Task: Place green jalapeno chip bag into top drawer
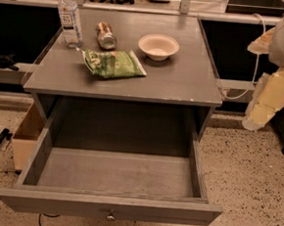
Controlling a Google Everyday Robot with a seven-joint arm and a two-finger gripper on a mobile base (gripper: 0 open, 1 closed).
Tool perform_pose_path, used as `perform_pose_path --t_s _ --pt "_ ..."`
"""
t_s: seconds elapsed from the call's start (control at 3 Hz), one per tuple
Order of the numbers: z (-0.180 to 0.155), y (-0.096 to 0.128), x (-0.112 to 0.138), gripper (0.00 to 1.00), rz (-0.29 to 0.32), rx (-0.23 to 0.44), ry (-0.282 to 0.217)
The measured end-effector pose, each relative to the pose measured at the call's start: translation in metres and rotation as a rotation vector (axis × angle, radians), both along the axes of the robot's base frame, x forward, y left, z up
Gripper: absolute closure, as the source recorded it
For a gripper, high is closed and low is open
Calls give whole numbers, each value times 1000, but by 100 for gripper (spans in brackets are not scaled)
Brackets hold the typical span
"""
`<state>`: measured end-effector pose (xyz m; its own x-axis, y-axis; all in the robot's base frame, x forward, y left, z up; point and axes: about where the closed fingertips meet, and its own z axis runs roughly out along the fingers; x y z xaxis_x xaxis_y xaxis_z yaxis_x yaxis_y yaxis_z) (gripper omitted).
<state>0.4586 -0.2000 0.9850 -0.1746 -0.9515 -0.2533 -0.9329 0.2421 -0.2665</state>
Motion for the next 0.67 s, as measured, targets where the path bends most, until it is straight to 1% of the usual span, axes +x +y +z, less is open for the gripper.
perform_pose_path --t_s 0.33,0.67 --pt "11 42 28 0 90 78 -14" --pt "18 99 55 0 189 136 -16"
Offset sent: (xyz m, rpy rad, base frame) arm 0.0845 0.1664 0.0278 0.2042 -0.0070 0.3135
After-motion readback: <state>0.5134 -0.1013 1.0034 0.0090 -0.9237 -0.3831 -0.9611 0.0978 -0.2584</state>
